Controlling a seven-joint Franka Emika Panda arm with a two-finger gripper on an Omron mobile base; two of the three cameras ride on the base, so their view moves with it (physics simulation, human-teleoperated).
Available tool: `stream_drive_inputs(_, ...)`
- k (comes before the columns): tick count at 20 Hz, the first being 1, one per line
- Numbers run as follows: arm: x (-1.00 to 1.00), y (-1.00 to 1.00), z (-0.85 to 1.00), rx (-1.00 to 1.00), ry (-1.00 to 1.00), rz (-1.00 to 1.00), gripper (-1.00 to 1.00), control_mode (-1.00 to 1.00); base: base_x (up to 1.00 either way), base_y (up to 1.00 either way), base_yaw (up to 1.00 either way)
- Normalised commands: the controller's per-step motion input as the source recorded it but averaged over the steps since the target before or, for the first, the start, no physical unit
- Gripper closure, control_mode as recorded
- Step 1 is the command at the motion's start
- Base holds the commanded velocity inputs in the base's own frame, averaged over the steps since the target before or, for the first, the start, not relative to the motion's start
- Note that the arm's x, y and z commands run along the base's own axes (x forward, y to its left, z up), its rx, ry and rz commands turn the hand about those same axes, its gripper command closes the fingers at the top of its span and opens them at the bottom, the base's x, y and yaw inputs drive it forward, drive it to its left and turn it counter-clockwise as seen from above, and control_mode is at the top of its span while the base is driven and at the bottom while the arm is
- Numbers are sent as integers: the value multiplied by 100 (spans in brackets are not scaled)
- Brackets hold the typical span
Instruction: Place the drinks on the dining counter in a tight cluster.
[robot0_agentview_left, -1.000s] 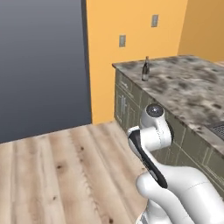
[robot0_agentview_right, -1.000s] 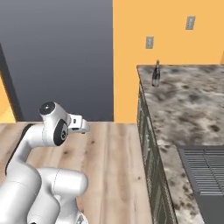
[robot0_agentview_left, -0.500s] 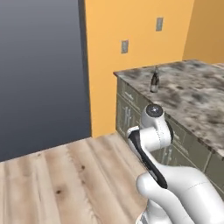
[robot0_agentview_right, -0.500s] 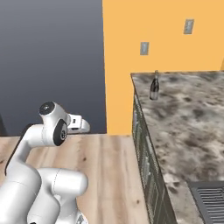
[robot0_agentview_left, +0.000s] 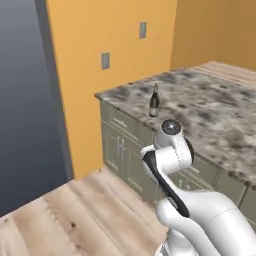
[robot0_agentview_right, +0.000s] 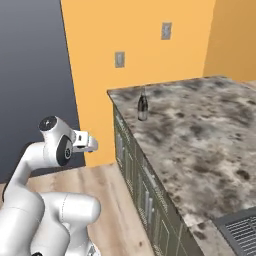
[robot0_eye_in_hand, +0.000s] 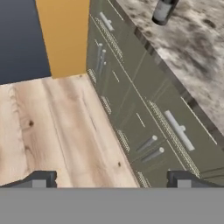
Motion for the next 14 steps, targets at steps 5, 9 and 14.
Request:
stream_drive_inputs(5, 0, 0, 0, 0, 0, 0, -100, 100, 52, 37, -57)
stream_drive_inputs(9, 0, 0, 0, 0, 0, 0, -100, 100, 43, 33, -65)
stream_drive_inputs(14, 0, 0, 0, 0, 0, 0, -100, 100, 37, 32, -71)
